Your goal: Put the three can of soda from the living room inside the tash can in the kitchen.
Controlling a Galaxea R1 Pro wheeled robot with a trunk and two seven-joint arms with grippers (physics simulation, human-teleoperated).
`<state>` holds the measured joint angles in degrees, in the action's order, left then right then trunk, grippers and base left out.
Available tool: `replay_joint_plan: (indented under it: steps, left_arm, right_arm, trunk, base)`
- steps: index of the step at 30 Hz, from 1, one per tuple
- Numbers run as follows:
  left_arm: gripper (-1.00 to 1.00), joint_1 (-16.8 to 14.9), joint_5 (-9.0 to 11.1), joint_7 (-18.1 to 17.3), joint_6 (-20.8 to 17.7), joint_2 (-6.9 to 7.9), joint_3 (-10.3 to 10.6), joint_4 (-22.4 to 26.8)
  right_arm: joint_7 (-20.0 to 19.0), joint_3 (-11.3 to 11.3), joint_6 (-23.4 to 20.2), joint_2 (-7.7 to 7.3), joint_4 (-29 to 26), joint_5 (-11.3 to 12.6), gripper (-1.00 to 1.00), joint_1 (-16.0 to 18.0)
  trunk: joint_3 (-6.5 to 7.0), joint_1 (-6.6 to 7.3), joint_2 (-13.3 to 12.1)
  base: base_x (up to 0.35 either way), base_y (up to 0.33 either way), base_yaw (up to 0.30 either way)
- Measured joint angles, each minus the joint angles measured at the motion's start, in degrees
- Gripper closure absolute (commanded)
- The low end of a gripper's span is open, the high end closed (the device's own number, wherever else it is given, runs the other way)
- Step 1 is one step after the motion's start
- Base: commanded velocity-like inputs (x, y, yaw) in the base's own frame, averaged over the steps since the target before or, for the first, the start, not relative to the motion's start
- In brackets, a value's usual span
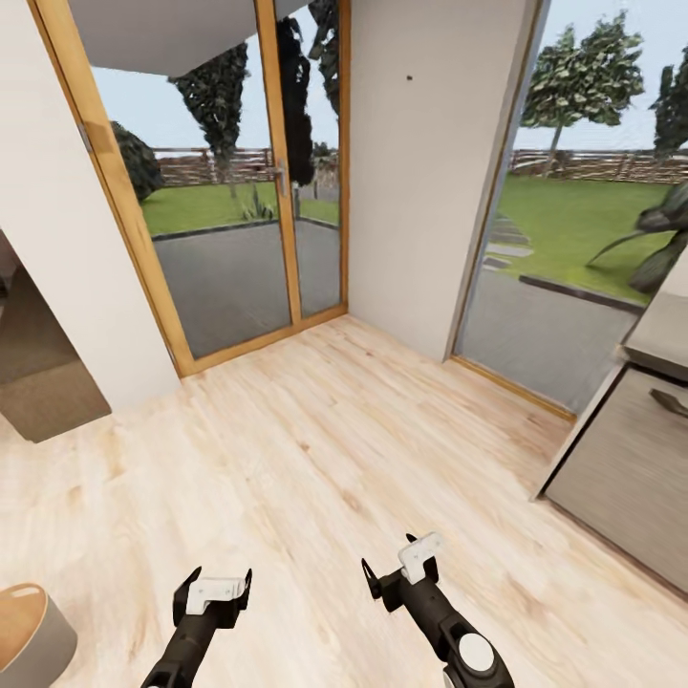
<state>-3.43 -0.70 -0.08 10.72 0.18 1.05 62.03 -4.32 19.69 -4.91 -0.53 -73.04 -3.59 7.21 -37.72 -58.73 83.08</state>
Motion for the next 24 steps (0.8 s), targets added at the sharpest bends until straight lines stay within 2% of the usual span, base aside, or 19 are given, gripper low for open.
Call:
replay_joint_plan:
  steps: [5,13,24]
  left_arm:
    - [-1.0,0.0,0.0,0.02,0.0,0.0,0.0,0.01]
    - [-1.0,0.0,0.08,0.08,0.0,0.0,-0.06,0.02]
    - [-1.0,0.0,0.09,0.0,0.0,0.0,-0.09,0.1]
  right_arm:
    - [0.0,0.0,0.03,0.0,0.07,-0.01,-1.0,0.0]
    - [0.01,0.0,0.03,0.0,0.09,-0.02,-1.0,0.0]
    - [0.01,0.0,0.06,0.0,0.39,-0.02,-1.0,0.0]
  trunk:
    - [-0.14,0.0,0.0]
    - [-0.37,0.0,0.0]
    - [-0.63,0.0,0.0]
  base:
    - [0.184,-0.063,0.233]
    - [0.024,0.006,0.233]
    - [-0.113,0.217,0.233]
